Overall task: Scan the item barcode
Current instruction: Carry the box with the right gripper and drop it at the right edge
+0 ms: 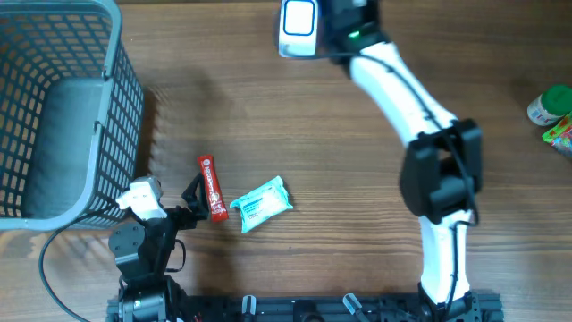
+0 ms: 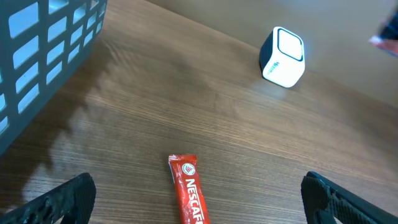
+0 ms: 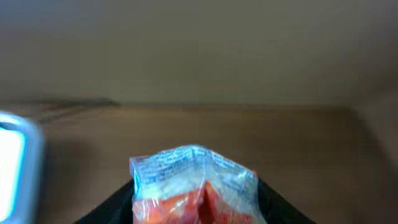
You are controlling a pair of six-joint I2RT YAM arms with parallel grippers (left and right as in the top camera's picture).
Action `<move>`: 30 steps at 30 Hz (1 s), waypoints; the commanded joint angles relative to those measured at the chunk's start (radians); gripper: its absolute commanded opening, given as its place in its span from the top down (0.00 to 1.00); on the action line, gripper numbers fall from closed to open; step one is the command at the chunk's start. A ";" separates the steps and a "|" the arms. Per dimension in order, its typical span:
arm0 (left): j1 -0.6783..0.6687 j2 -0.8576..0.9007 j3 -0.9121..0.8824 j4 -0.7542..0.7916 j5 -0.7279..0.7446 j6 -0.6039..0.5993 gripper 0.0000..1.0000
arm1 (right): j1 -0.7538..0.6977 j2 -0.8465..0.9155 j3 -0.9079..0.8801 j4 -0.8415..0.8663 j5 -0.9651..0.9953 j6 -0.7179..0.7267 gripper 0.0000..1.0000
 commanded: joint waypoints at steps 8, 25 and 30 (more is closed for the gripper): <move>-0.003 -0.001 -0.002 -0.003 0.002 -0.005 0.00 | -0.504 0.038 -0.009 -0.267 -0.389 0.214 0.45; -0.003 0.000 -0.002 -0.003 0.002 -0.005 0.00 | -0.540 -0.219 0.033 -0.483 -0.975 0.247 0.00; -0.003 0.000 -0.002 -0.003 0.002 -0.005 0.00 | -0.308 -0.248 -0.004 -0.774 -1.221 0.359 0.00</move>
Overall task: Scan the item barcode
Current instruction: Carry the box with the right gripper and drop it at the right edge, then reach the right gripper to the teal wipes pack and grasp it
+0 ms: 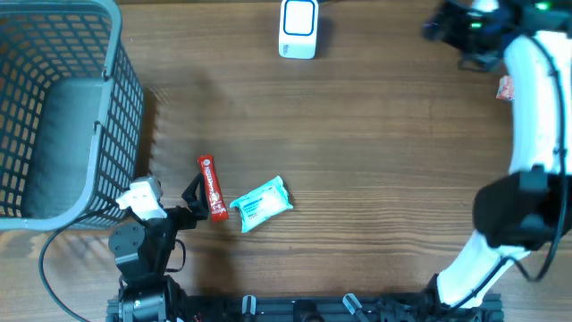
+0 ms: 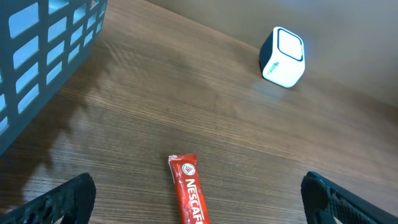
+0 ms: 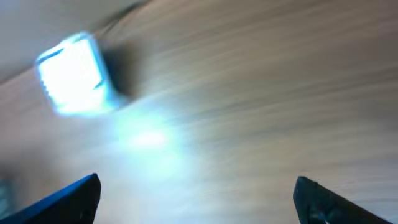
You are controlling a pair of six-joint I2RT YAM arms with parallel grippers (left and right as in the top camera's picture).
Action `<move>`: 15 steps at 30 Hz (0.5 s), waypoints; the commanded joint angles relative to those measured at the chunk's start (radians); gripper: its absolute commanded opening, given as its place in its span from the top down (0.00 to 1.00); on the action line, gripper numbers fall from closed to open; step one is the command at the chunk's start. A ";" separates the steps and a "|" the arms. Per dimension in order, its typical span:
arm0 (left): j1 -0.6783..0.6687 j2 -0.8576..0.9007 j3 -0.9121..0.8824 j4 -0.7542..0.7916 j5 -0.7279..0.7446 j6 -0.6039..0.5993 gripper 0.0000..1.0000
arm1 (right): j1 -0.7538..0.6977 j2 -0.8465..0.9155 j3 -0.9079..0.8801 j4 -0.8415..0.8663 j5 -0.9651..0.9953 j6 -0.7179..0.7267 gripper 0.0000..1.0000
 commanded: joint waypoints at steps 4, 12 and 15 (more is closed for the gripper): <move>-0.003 0.000 -0.002 -0.003 0.002 -0.005 0.00 | 0.335 0.029 -0.151 -0.200 -0.217 0.362 0.00; -0.003 0.000 -0.002 -0.004 0.002 -0.005 0.00 | 0.735 0.031 -0.435 -0.085 -0.148 0.809 0.00; -0.003 0.000 -0.002 -0.003 0.002 -0.005 0.00 | 0.825 0.031 -0.501 -0.053 -0.125 0.971 0.01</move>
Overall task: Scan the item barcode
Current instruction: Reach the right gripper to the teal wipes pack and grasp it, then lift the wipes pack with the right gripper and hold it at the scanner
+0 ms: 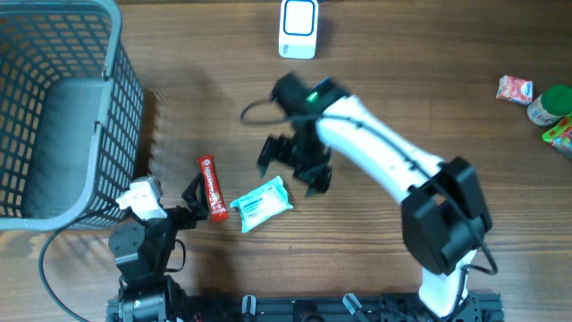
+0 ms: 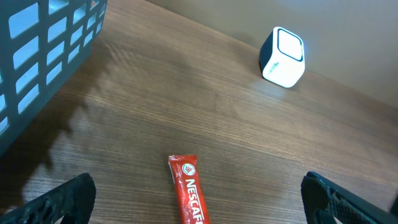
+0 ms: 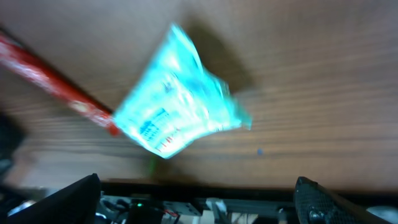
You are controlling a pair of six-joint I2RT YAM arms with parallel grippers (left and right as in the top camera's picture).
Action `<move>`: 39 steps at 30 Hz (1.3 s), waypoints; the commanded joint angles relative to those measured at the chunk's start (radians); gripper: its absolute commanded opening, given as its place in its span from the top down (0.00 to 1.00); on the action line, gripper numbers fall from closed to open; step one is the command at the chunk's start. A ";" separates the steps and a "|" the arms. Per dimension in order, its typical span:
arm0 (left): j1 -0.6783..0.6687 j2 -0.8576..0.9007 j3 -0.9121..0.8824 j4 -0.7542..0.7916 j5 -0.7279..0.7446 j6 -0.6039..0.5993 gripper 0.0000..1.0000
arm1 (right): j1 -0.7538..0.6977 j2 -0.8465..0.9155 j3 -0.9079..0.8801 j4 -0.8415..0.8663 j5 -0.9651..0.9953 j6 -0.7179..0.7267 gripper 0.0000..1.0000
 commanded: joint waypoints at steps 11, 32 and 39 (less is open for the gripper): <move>-0.003 0.000 -0.002 -0.003 0.002 -0.004 0.00 | 0.113 0.008 -0.422 0.607 0.104 0.636 0.19; -0.003 0.000 -0.002 -0.004 0.002 -0.004 0.00 | -0.072 -0.154 -0.464 0.649 -0.697 0.590 0.89; -0.003 0.000 -0.002 -0.003 0.002 -0.004 0.00 | -0.142 -0.154 -0.464 0.936 -0.708 0.585 0.80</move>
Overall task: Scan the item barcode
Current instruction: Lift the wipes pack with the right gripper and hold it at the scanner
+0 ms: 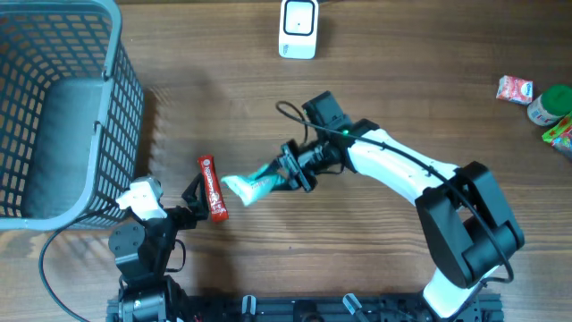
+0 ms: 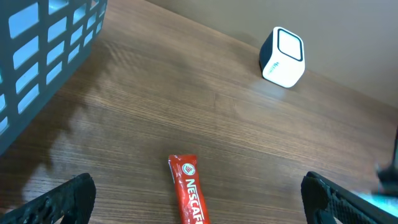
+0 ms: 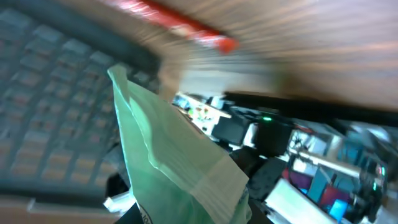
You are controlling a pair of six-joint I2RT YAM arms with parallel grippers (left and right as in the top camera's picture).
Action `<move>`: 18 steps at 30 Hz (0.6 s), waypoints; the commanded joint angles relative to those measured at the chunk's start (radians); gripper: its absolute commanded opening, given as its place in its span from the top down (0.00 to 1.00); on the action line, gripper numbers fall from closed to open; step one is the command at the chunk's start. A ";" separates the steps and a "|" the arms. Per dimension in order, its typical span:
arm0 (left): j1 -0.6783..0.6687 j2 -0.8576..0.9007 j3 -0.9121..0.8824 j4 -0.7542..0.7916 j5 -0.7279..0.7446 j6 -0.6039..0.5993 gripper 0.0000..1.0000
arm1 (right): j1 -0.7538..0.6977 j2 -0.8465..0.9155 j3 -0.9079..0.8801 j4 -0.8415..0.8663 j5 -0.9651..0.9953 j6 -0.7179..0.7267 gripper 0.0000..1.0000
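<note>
A teal wipes packet [image 1: 253,186] hangs tilted just above the wood, with my right gripper [image 1: 290,173] shut on its right end. In the right wrist view the packet [image 3: 177,155] fills the space between the jaws of my right gripper [image 3: 193,210]. The white barcode scanner [image 1: 298,28] stands at the far edge of the table, and it also shows from the left wrist as the scanner [image 2: 283,56]. My left gripper [image 1: 192,202] rests open near the front left, its jaws either side of a red Nescafé stick [image 2: 189,194].
A grey mesh basket [image 1: 54,107] takes up the far left. The red Nescafé stick [image 1: 212,188] lies right beside the teal packet. At the right edge sit a small red packet [image 1: 514,88], a green-capped bottle [image 1: 547,104] and another packet [image 1: 559,134].
My right gripper was open above the teal packet lying flat. Now it is shut on the packet's right end, and the packet is tilted up and shifted slightly left. The left arm is unmoved.
My right gripper first held a red-and-white packet beside the scanner. Then it was open at the far right, where that packet now lies. After that it hovered open over the teal packet, and now grips it.
</note>
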 commanded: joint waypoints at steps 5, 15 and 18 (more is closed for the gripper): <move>-0.003 0.000 -0.002 -0.003 0.002 -0.005 0.00 | -0.014 -0.026 0.010 0.435 -0.054 -0.088 0.93; -0.003 0.000 -0.002 -0.003 0.002 -0.005 0.00 | -0.015 -0.026 0.010 1.894 -0.369 -0.558 0.82; -0.003 0.000 -0.002 -0.003 0.002 -0.005 0.00 | -0.012 -0.026 0.010 1.912 -0.431 -0.862 0.82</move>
